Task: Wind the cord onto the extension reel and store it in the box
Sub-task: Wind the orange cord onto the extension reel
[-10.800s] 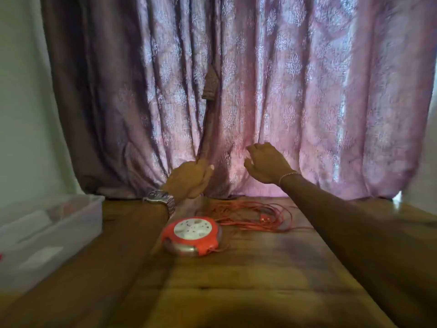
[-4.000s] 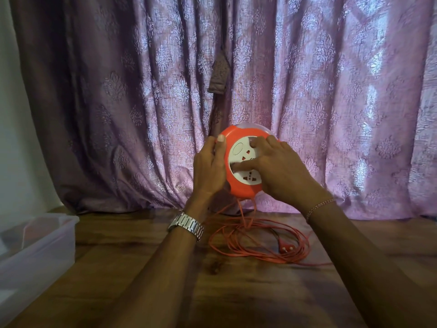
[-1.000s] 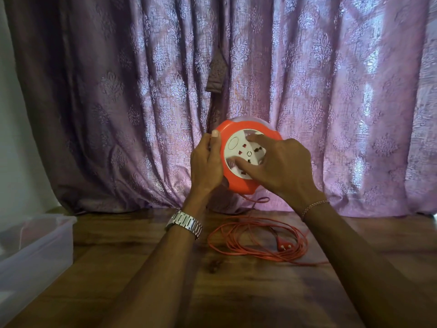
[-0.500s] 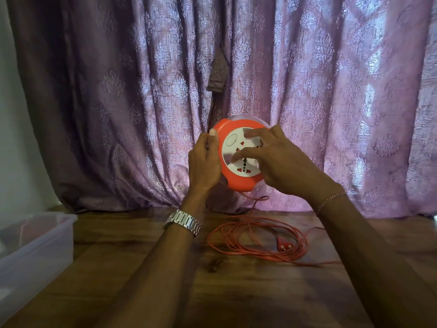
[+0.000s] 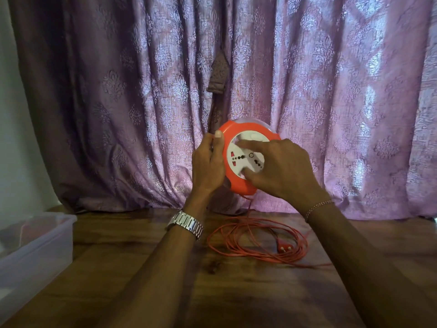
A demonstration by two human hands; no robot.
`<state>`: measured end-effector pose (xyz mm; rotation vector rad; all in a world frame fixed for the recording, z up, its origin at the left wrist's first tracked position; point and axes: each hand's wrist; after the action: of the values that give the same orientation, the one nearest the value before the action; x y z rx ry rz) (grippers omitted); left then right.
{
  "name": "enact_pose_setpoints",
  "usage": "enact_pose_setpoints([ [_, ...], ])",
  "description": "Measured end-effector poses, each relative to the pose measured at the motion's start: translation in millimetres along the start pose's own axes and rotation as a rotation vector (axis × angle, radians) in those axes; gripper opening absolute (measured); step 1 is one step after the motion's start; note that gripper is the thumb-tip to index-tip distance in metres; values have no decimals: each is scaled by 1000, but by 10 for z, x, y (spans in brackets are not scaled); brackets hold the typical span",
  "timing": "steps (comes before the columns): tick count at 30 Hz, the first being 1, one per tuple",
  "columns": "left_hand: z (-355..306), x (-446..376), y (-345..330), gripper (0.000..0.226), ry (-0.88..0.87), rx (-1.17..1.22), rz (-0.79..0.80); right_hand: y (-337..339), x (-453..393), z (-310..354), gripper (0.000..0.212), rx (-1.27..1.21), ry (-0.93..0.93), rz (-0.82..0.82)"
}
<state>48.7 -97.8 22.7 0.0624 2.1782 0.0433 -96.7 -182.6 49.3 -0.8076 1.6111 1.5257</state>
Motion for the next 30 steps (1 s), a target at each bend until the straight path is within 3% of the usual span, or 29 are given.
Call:
enact_pose_setpoints([
  [5, -13, -2, 18, 62, 23, 10, 17, -72, 22, 25, 71, -15, -154, -100],
  [11, -15, -2, 17, 65, 30, -8, 33, -22, -55, -46, 74, 177, -32, -106],
  [14, -3, -8, 8, 61, 53, -1, 35, 47, -93, -122, 58, 181, 74, -131],
  [17, 41, -29, 23, 63, 50, -7, 7, 68, -107, -184, 21, 16, 277, 35],
  [18, 50, -39, 29, 61, 54, -1, 1, 69, -104, -173, 23, -13, 306, 103],
  [20, 66, -52, 33, 58, 57, 0, 4, 70, -70, -101, 47, 4, 303, 219],
  [23, 55, -55, 30, 58, 48, 5, 1, 108, -49, 12, 67, 63, 243, 301],
  [30, 2, -48, 28, 57, 42, 34, 19, 65, -46, 2, 50, 99, 223, 130],
])
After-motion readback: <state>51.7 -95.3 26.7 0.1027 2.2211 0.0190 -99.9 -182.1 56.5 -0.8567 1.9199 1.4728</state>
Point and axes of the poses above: each hand's wrist, its own x-axis away from the middle knuckle, its own y-axis out of the back of the hand, z = x × y, and after that the axes turned 10 degrees about -x, right-handed
